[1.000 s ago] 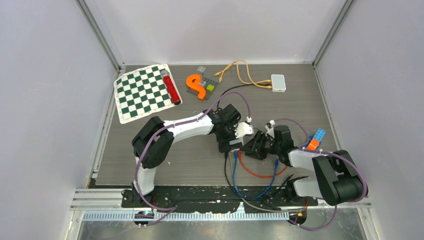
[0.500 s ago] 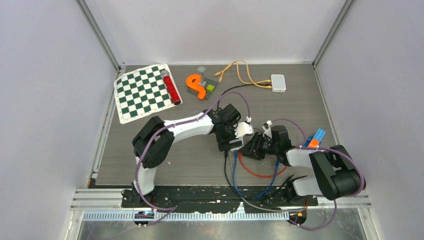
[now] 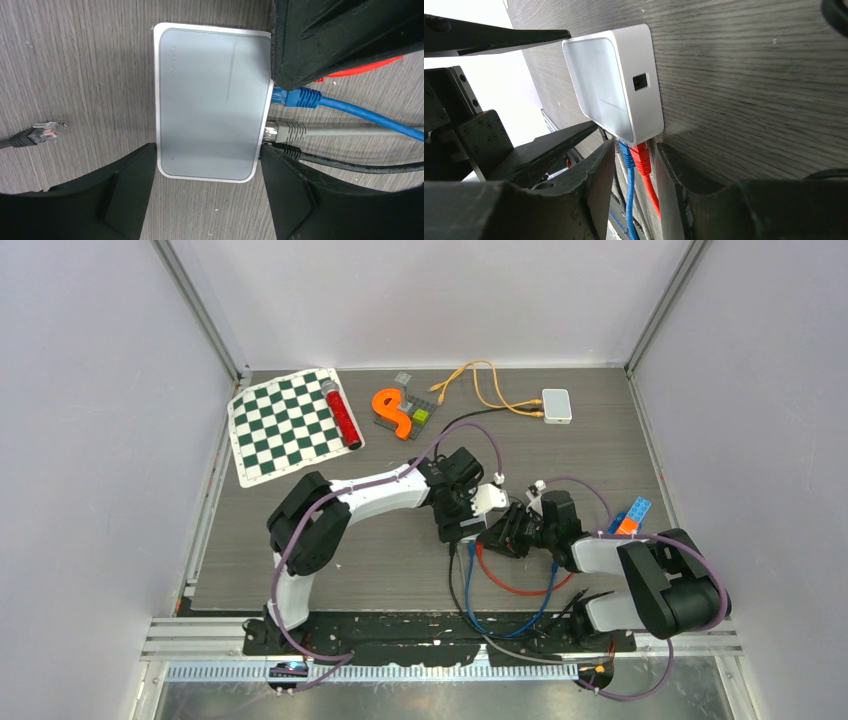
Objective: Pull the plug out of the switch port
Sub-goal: Pull the connector from the switch port.
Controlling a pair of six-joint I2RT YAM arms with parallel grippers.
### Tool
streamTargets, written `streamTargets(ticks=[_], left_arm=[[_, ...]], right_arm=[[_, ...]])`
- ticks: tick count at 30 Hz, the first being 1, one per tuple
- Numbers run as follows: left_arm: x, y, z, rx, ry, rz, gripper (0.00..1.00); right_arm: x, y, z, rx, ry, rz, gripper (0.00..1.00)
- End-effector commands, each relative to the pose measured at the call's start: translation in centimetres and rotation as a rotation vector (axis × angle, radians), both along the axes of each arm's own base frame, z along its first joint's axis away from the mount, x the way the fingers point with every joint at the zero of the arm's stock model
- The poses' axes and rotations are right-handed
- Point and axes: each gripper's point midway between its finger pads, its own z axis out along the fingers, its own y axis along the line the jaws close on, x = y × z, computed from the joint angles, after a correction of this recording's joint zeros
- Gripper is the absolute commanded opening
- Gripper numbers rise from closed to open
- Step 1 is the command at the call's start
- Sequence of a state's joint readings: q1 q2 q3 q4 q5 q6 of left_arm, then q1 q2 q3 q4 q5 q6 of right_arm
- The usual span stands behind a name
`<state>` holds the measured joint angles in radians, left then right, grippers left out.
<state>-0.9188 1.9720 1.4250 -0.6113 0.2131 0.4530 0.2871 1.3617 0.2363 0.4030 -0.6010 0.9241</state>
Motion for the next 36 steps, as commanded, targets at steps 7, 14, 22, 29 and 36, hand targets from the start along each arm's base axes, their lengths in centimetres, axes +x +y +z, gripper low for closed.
streamTargets(ticks=[7,14,22,29,36], left_arm=[[-0.5,-1.0,-0.2,0.002,0.038,-0.015,0.61],[-0.6,-0.7,-0.5,0.011,0.043,-0.003,0.57],[-0.9,-0.7,-0.7,0.007,0.062,0.003,0.56],[-1.0,-0.7,-0.7,0.005,0.07,0.009,0.55],[-1.0,-0.9,-0.7,-0.003,0.073,0.02,0.55]], right_arm=[[0.0,-0.7,-1.2,-0.055,0.007,-0.033,0.41],[0.0,-1.3,-1.4,-0.121,-0.003,-0.041,0.41],[0.3,-0.8,-0.3,-0.108,-0.054,-0.031,0.41],[-0.1,0.5,-0.2,0.016,-0.008,-0.037,0.38],[-0.3,0.6,-0.2,-0.016,-0.03,-0.049,0.35]])
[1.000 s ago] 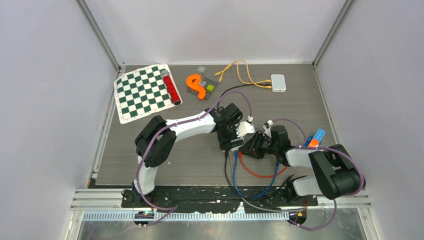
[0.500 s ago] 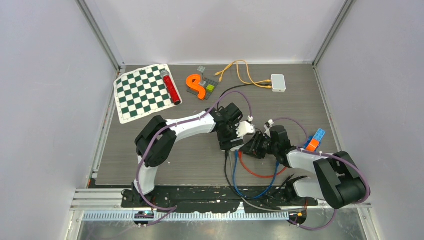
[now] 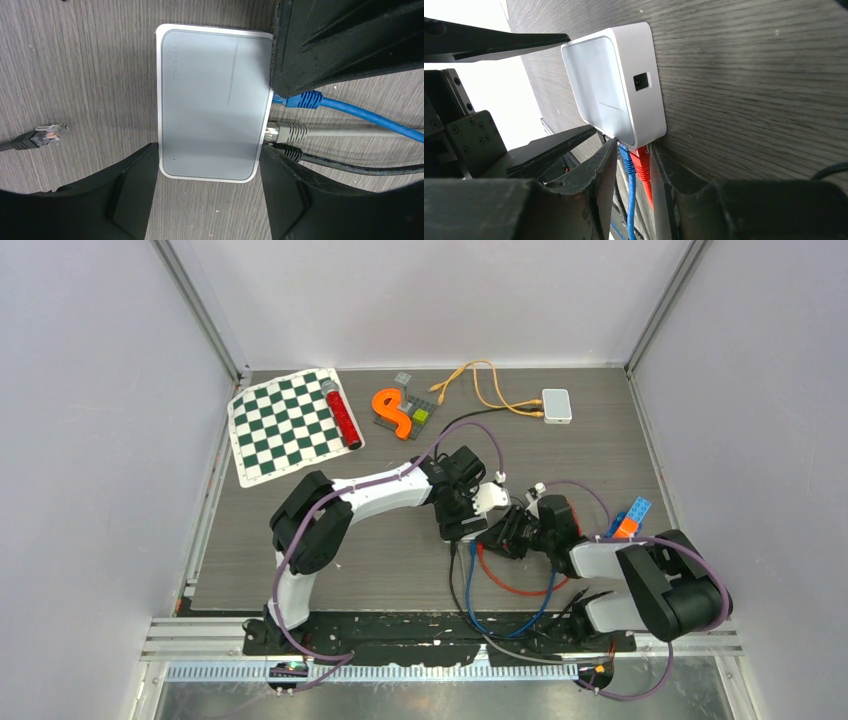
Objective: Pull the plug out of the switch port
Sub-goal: Pull the connector from the switch port.
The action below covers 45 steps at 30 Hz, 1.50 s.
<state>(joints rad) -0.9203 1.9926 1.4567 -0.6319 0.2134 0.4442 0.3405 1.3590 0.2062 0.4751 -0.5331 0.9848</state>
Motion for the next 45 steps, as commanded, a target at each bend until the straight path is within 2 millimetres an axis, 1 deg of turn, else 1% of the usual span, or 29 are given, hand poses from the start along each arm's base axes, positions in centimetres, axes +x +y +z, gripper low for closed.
streamTargets(ticks=[1,2,4,13,18,24,27,31,32,34,35,36,38,39,40,41,42,43,44,45], left_arm=[[-1.1,-0.7,-0.7,-0.013,0.064,0.015,0.55],[-1.1,-0.7,-0.7,-0.013,0.065,0.014,0.55],[-1.1,-0.7,-0.7,-0.014,0.065,0.013,0.55],[-1.3,-0.5,-0.7,-0.008,0.069,0.008,0.54],[-1.4,-0.6,-0.6,-0.012,0.073,0.007,0.54],[-1.3,-0.7,-0.4,-0.014,0.075,0.006,0.54],[-1.4,-0.8,-0.3,-0.019,0.08,-0.001,0.54],[-1.3,-0.8,-0.2,-0.013,0.076,-0.01,0.54],[-1.3,-0.8,-0.2,-0.01,0.077,-0.01,0.54],[-1.3,-0.8,-0.3,-0.009,0.077,-0.009,0.54],[-1.3,-0.8,-0.3,-0.01,0.079,-0.009,0.54],[-1.3,-0.8,-0.2,-0.011,0.079,-0.007,0.54],[-1.3,-0.8,-0.3,-0.009,0.079,-0.007,0.54],[-1.3,-0.8,-0.2,-0.011,0.077,-0.007,0.54],[-1.3,-0.8,-0.2,-0.011,0.076,-0.007,0.54],[-1.3,-0.8,-0.2,-0.01,0.075,-0.006,0.54],[-1.2,-0.8,-0.1,-0.011,0.074,-0.006,0.54],[-1.3,-0.8,-0.2,-0.01,0.075,-0.006,0.54],[-1.3,-0.8,-0.1,-0.012,0.075,-0.006,0.54],[-1.3,-0.8,-0.1,-0.013,0.078,-0.006,0.54]], right_arm=[[-0.1,-0.2,0.1,-0.017,-0.024,-0.022,0.33],[-0.2,-0.3,0.0,-0.021,-0.026,-0.026,0.29],[-0.2,-0.4,0.1,-0.028,-0.036,-0.033,0.25],[0.4,-1.0,-0.2,-0.072,-0.033,-0.062,0.26],[0.7,-0.8,-0.6,-0.077,-0.03,-0.05,0.26],[0.3,0.0,-0.5,-0.039,-0.035,0.008,0.26],[0.2,0.1,-0.4,-0.043,-0.054,0.024,0.26],[0.3,-0.3,-0.6,-0.08,-0.055,0.021,0.22],[0.5,-0.4,-0.6,-0.092,-0.064,0.021,0.18],[0.4,-0.6,-0.7,-0.111,-0.067,0.032,0.17],[0.4,-0.5,-0.6,-0.114,-0.069,0.041,0.17],[0.6,-0.4,-0.4,-0.118,-0.077,0.052,0.21],[0.3,-0.5,-0.5,-0.12,-0.065,0.056,0.29],[0.3,-0.4,-0.4,-0.109,-0.056,0.048,0.35],[0.0,-0.4,-0.6,-0.103,-0.043,0.042,0.38],[0.1,-0.2,-0.2,-0.075,-0.04,0.025,0.42],[-0.3,-0.3,-0.6,-0.067,-0.024,0.018,0.44],[0.0,-0.1,-0.3,-0.041,-0.037,0.005,0.47],[-0.3,-0.2,-0.7,-0.041,-0.022,-0.001,0.47],[-0.1,-0.2,-0.7,-0.038,-0.023,-0.009,0.47]])
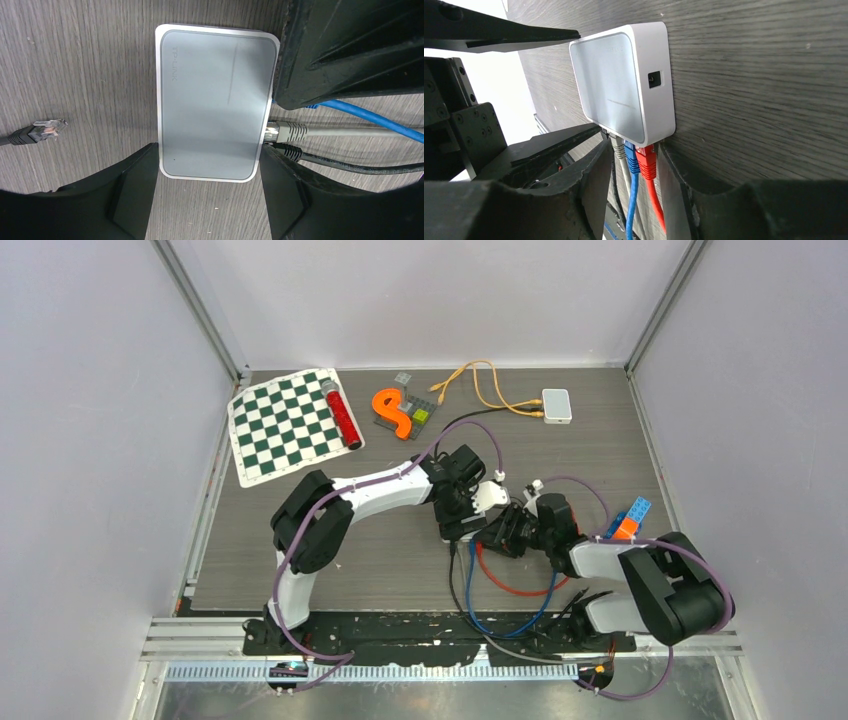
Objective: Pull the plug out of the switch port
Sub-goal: Pull the connector from the switch port.
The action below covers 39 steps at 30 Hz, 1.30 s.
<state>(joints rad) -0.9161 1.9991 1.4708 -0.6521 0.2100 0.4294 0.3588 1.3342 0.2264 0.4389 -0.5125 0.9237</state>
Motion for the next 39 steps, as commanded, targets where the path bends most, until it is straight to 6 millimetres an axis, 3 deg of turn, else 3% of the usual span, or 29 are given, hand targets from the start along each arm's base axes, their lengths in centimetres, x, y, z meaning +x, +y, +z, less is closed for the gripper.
streamTargets(ticks=[1,12,14,19,23,32,39], left_arm=[[-1.4,-1.0,-0.2,-0.025,0.067,-0.025,0.54],[-1.4,-0.9,-0.1,-0.021,0.066,-0.026,0.54],[-1.3,-1.0,0.0,-0.021,0.062,-0.03,0.54],[-1.3,-1.0,0.0,-0.015,0.06,-0.033,0.54],[-1.3,-0.7,-0.4,-0.001,0.06,-0.034,0.54],[-1.3,-0.6,-0.5,0.002,0.064,-0.036,0.54],[-1.4,-0.5,-0.5,0.003,0.067,-0.038,0.53]], right_arm=[[-0.4,-0.4,-1.3,-0.006,0.042,-0.047,0.47],[0.0,-1.1,-1.8,-0.068,0.036,-0.061,0.25],[0.1,-1.1,-1.6,-0.074,0.028,-0.055,0.25],[-0.1,-0.4,-0.6,-0.031,-0.007,-0.013,0.46],[-0.5,-0.3,0.0,-0.006,-0.028,-0.003,0.52],[-0.7,-0.3,-1.0,-0.017,0.021,-0.007,0.35],[-0.3,0.3,-1.1,0.03,0.036,-0.014,0.31]])
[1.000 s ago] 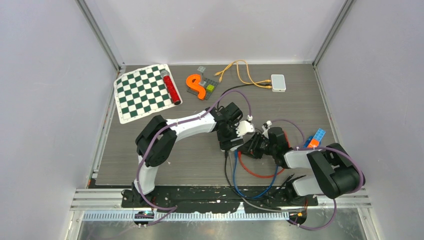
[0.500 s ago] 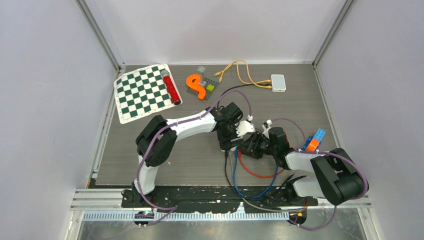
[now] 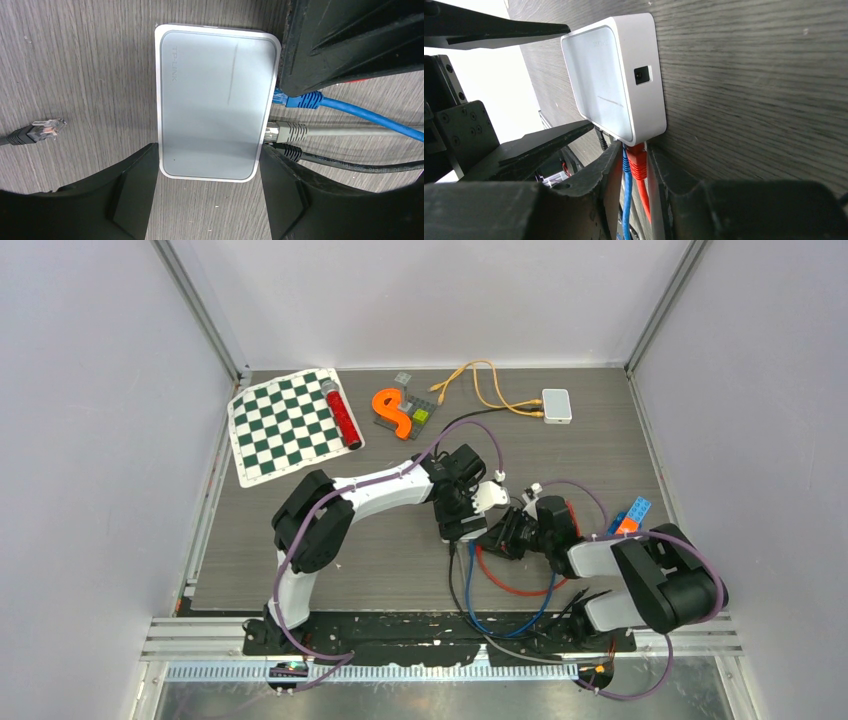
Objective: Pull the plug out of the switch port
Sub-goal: Pull the connector from the switch port.
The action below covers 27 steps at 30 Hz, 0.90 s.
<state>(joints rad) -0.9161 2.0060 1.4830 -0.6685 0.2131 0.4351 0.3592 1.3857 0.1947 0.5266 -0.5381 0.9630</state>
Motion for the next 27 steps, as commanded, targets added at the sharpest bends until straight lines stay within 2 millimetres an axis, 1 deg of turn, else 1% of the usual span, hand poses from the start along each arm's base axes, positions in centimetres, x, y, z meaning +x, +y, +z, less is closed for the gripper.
streamTargets(ticks=[1,2,5,8,10,21,25,27], left_arm=[[-1.4,-0.6,-0.5,-0.005,0.064,-0.033,0.53],[-1.4,-0.6,-0.5,-0.005,0.064,-0.033,0.53],[-1.5,-0.5,-0.5,-0.004,0.066,-0.033,0.53],[-1.6,-0.5,-0.5,-0.007,0.071,-0.034,0.53],[-1.6,-0.5,-0.6,-0.004,0.071,-0.033,0.53],[-1.6,-0.5,-0.5,-0.009,0.073,-0.027,0.53],[-1.7,-0.4,-0.6,-0.008,0.074,-0.026,0.53],[-1.6,-0.5,-0.6,-0.009,0.073,-0.025,0.53]], right_arm=[[0.4,0.1,-0.3,0.0,0.004,-0.018,0.3],[0.7,0.2,0.0,0.003,-0.003,-0.019,0.3],[0.9,-0.4,-0.6,-0.045,0.011,-0.046,0.3],[0.8,-1.1,-1.1,-0.078,0.026,-0.069,0.39],[0.7,-1.4,-1.4,-0.091,0.031,-0.08,0.4],[0.6,-1.7,-1.8,-0.105,0.053,-0.098,0.29],[0.6,-1.6,-1.7,-0.101,0.039,-0.086,0.29],[0.4,-1.5,-1.5,-0.094,0.029,-0.073,0.33]])
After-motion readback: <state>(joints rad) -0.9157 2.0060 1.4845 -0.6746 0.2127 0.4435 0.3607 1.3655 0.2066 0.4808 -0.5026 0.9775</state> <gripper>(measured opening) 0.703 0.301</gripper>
